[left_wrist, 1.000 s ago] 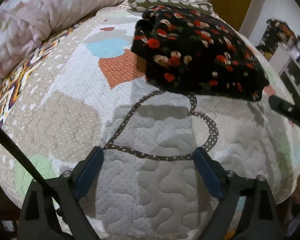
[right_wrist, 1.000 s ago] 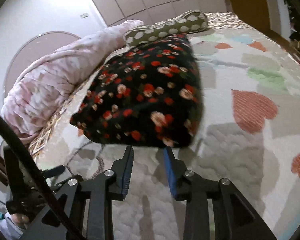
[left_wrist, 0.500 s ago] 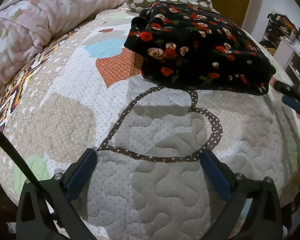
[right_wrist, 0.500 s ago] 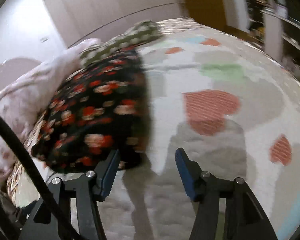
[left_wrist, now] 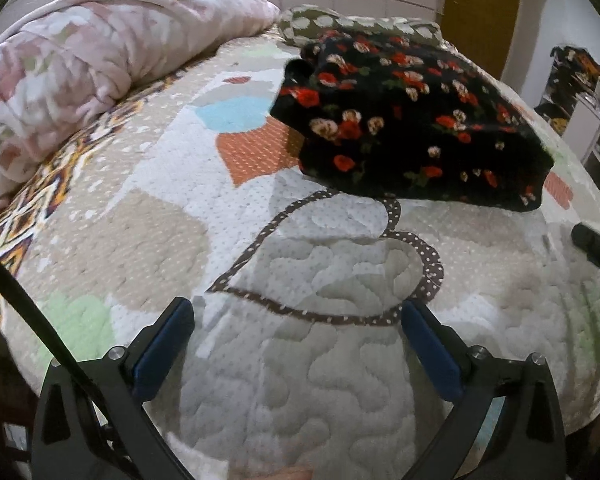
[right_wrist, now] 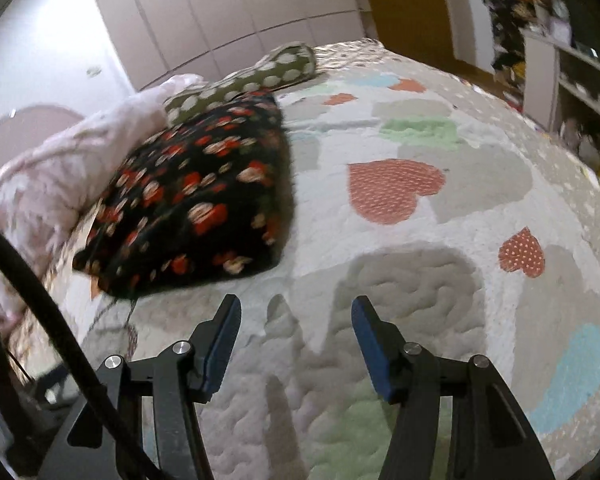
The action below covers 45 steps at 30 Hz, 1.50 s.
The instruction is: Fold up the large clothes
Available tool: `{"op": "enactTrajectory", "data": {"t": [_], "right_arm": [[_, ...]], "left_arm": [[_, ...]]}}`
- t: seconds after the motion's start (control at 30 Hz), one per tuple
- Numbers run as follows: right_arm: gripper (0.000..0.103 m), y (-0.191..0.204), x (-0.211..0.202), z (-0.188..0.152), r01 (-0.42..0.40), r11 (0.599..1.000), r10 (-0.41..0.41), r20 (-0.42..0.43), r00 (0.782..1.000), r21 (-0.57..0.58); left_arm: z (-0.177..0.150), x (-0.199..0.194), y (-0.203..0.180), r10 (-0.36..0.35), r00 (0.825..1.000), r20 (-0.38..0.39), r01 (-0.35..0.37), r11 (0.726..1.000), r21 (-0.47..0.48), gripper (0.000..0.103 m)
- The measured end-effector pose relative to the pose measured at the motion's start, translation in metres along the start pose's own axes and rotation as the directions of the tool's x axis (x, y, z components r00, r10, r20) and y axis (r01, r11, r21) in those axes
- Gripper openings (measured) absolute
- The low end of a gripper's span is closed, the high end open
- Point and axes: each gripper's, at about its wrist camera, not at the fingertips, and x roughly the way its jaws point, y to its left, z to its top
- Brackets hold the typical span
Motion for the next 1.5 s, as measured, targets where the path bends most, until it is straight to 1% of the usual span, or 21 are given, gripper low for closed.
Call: {"op": "enactTrajectory", "data": {"t": [0.1,0.2,0.47,0.7,0.9,1.5], "right_arm": [[0.062,0.016,-0.005,-0.008,0.032,0.997,-0.031,0.015,0.999,-0.076],[0.063,0.024,-0.011,-0.013,0.052,0.992,-0.050,0.024,0.998,-0.112],[0.064,0.026,-0.027,-0.031,0.080,0.991,-0.079,0.012,0.997,-0.111],[0.066,0.028,-0.045,-0.049,0.107,0.987,-0.107,0.012,0.994,-0.119],[0.070,0.032,-0.057,-0.058,0.123,0.983,-0.121,0.026,0.992,-0.133],[0.071,0.032,-0.051,-0.060,0.140,0.982,-0.140,0.005,0.990,-0.128]], "left_arm": [[-0.003,-0.019,0.002,-0.001,1.000,0.026,0.001,1.000,-0.017,0.103],[-0.007,-0.039,0.002,-0.008,0.998,0.055,0.010,1.000,-0.023,0.103],[-0.018,-0.084,-0.006,-0.035,0.992,0.120,0.032,0.999,0.026,0.103],[-0.028,-0.107,-0.006,-0.046,0.989,0.137,0.045,0.999,0.011,0.103],[-0.033,-0.107,-0.004,-0.056,0.992,0.113,0.058,0.998,-0.010,0.103],[-0.037,-0.102,-0.012,-0.079,0.993,0.085,0.077,0.997,0.022,0.103]]}}
